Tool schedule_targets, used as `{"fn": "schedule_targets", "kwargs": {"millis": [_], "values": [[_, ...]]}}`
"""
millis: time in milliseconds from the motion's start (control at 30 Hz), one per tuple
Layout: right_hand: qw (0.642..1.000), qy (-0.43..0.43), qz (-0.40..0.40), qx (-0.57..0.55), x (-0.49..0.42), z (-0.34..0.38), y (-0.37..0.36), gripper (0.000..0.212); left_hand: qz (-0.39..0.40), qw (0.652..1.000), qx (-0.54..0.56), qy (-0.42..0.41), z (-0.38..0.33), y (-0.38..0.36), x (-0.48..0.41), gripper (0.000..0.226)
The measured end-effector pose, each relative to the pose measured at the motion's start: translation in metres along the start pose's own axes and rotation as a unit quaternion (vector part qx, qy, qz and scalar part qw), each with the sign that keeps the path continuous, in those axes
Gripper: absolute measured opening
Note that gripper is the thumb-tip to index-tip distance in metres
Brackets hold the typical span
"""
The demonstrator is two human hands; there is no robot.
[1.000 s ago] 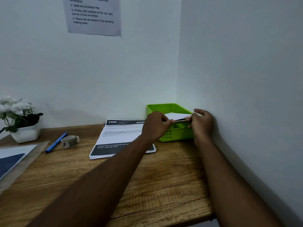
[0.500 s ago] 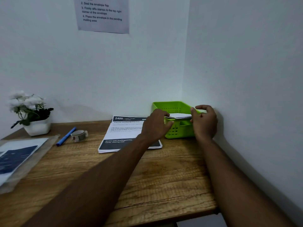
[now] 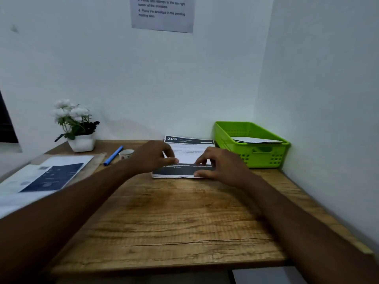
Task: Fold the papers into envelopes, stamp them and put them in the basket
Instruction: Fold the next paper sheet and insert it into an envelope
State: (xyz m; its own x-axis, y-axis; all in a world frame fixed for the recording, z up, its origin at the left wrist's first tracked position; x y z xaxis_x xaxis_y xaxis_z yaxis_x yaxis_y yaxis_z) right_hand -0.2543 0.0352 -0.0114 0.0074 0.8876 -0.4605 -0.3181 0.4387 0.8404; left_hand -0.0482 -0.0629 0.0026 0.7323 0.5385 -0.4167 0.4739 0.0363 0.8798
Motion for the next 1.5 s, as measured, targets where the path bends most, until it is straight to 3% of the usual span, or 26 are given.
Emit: {"fn": "schedule_targets", "kwargs": {"millis": [133, 233, 633, 900, 1067, 1200, 1500], "values": [[0.997, -0.001, 0.02, 0.075, 0.001, -0.001, -0.008, 0.032, 0.083, 0.995, 0.012, 0.061, 0.026, -0.001, 0.028, 0.062], [0.996, -0.009, 0.014, 0.085, 0.002, 0.0, -0.008, 0.027, 0.067, 0.994, 0.04, 0.074, 0.034, -0.007, 0.034, 0.071], [0.987, -0.016, -0.031, 0.16, -0.001, 0.004, -0.008, 0.017, 0.078, 0.993, 0.071, 0.052, 0.033, -0.016, 0.03, 0.064], [0.994, -0.109, -0.028, 0.009, 0.002, 0.002, -0.002, 0.018, 0.038, 0.996, 0.074, 0.029, 0.034, -0.014, 0.034, 0.059], [0.989, -0.124, -0.032, -0.075, 0.002, -0.003, -0.002, 0.02, -0.042, 0.996, 0.074, -0.031, 0.031, -0.008, 0.034, 0.038], [0.988, -0.129, -0.032, -0.083, 0.003, -0.006, -0.002, 0.016, -0.073, 0.994, 0.07, -0.05, 0.026, -0.005, 0.034, 0.017], [0.989, -0.134, -0.012, -0.066, 0.003, -0.01, -0.002, 0.007, -0.087, 0.994, 0.036, -0.054, 0.025, -0.002, 0.036, 0.013]]}}
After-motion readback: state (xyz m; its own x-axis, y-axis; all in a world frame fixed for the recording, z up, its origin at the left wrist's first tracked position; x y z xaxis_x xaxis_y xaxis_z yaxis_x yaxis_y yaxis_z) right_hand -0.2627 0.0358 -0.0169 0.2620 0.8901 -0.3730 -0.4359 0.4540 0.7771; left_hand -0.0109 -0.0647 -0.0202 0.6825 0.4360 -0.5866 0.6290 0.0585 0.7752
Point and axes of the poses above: each hand's wrist, its own x-axis away from the middle knuckle, its own y-axis out of the back of the hand, z = x × y, the point moved 2 cm from there along -x, towards the middle knuckle, and after that the axes turned 12 degrees about -y, right-handed, at the moved point
